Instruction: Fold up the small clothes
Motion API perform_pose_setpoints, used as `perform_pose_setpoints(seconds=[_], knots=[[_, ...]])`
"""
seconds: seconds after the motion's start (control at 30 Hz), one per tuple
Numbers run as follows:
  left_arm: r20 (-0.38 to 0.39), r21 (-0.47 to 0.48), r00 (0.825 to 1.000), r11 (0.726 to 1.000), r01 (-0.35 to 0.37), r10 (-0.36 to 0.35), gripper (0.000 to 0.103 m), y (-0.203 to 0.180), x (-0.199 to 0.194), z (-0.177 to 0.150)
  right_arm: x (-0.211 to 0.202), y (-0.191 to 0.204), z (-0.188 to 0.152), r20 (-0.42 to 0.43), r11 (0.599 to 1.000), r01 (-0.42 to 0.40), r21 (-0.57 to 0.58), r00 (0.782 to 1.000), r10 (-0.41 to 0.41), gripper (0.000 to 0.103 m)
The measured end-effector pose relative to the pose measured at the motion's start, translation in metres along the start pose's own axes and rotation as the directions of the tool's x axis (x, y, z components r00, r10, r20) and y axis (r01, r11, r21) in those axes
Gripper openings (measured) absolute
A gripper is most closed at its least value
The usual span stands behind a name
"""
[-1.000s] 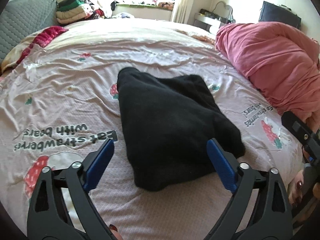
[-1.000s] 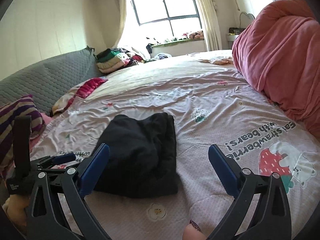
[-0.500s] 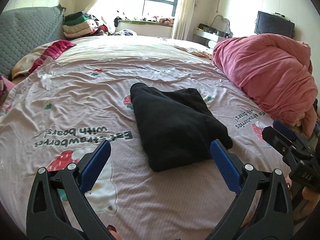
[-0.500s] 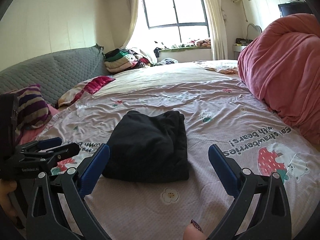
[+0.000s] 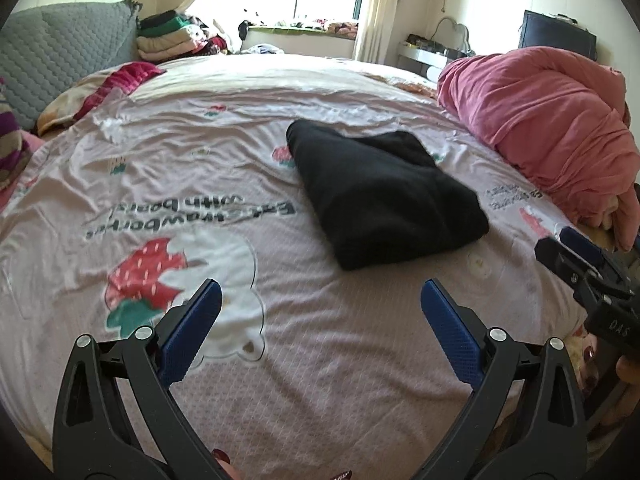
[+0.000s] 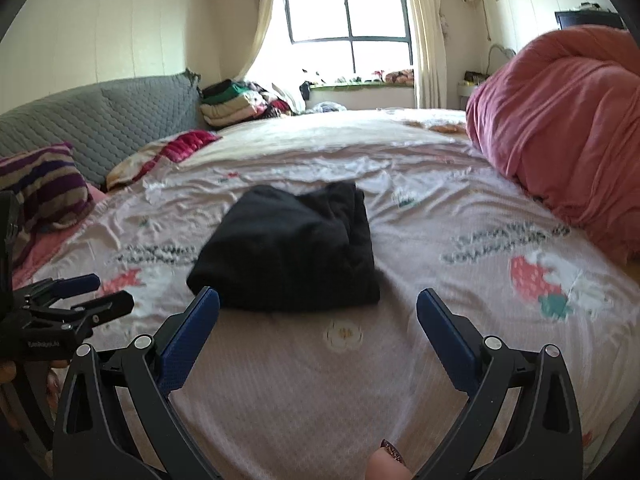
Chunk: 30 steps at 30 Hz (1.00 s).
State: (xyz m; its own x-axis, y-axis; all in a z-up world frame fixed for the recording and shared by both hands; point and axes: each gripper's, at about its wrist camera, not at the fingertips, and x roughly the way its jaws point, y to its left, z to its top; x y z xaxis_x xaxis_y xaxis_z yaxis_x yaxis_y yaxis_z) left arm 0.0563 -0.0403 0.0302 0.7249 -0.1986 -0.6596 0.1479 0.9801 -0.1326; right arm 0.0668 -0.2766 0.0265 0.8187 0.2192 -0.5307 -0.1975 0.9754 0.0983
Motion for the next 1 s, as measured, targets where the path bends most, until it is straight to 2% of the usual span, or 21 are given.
perform_pose_setpoints(seconds=[0.17,0.4,1.0], knots=[[0.004,-0.005,1.000,1.000,0.009,-0.009,0.093,0.004,0.008,-0.008,0.010,0.000,-0.019,-0.047,1.000,0.024,0.012,0.999,-0.023,0.098],[-0.040,-0.005,0.999,1.000,0.011,-0.012,0.093,0.007,0.021,-0.017,0.017,-0.005,-0.032,-0.076,0.998,0.033,0.052,0.997,-0.029,0.098],[-0.065,-0.003,0.998,1.000,0.010,-0.010,0.093,0.007,0.025,-0.019,0.020,-0.010,-0.035,-0.091,0.997,0.042,0.063,0.995,-0.036,0.098]])
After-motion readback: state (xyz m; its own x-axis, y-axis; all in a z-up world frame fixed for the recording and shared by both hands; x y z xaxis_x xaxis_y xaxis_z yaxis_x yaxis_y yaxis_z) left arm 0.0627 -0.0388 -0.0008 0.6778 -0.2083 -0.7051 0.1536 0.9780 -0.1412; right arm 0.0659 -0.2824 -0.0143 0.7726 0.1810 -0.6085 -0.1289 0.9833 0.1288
